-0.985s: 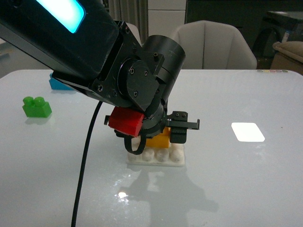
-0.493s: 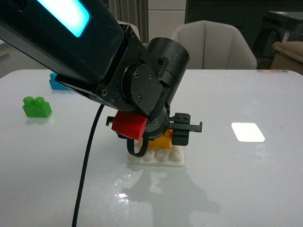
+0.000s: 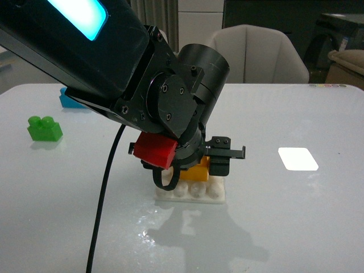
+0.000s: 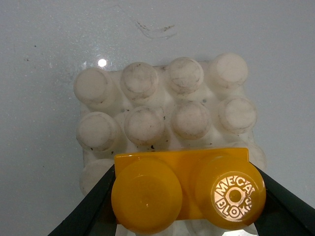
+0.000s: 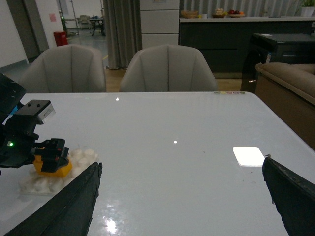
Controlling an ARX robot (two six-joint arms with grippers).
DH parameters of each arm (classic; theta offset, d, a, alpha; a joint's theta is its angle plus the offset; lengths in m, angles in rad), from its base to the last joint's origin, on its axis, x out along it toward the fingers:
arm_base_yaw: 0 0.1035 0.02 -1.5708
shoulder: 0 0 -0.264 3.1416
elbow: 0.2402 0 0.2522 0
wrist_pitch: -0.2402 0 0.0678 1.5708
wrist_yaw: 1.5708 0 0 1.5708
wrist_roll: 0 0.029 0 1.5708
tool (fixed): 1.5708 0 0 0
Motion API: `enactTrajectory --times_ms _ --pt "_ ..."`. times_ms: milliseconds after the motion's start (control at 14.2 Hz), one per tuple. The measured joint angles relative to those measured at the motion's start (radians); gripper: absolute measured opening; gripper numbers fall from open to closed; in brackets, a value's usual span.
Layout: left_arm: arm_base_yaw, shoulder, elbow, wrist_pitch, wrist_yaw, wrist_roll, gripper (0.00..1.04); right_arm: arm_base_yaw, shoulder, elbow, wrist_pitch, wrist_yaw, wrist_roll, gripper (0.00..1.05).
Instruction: Insert yellow block into base center
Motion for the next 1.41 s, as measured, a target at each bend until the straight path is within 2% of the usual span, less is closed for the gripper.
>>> enactTrajectory --times_ms 281,633,704,774,844,1196,1407 --pt "0.000 0.007 0.010 -0.047 0.031 -0.023 0.65 0.000 0.000 0.000 0.000 0.000 0.000 0.98" --pt "-0.011 0.012 0.002 -0.024 0.012 -0.018 0.65 0.000 0.000 0.000 0.000 0.000 0.000 0.98" --pt "-0.011 0.016 0.000 -0.017 0.011 -0.019 0.69 0.000 0.000 0.000 0.000 0.000 0.000 0.98" --pt "-0.011 0.018 -0.004 -0.004 0.014 -0.018 0.80 0.000 0.000 0.000 0.000 0.000 0.000 0.98" --pt "-0.013 0.018 -0.009 0.017 0.015 -0.009 1.00 0.000 0.000 0.000 0.000 0.000 0.000 0.98" --pt "-0.010 -0.093 -0.038 0.070 0.003 0.024 0.98 0.000 0.000 0.000 0.000 0.000 0.000 0.98" --pt "-0.009 -0.240 -0.131 0.169 0.006 0.054 0.98 0.000 0.000 0.000 0.000 0.000 0.000 0.98"
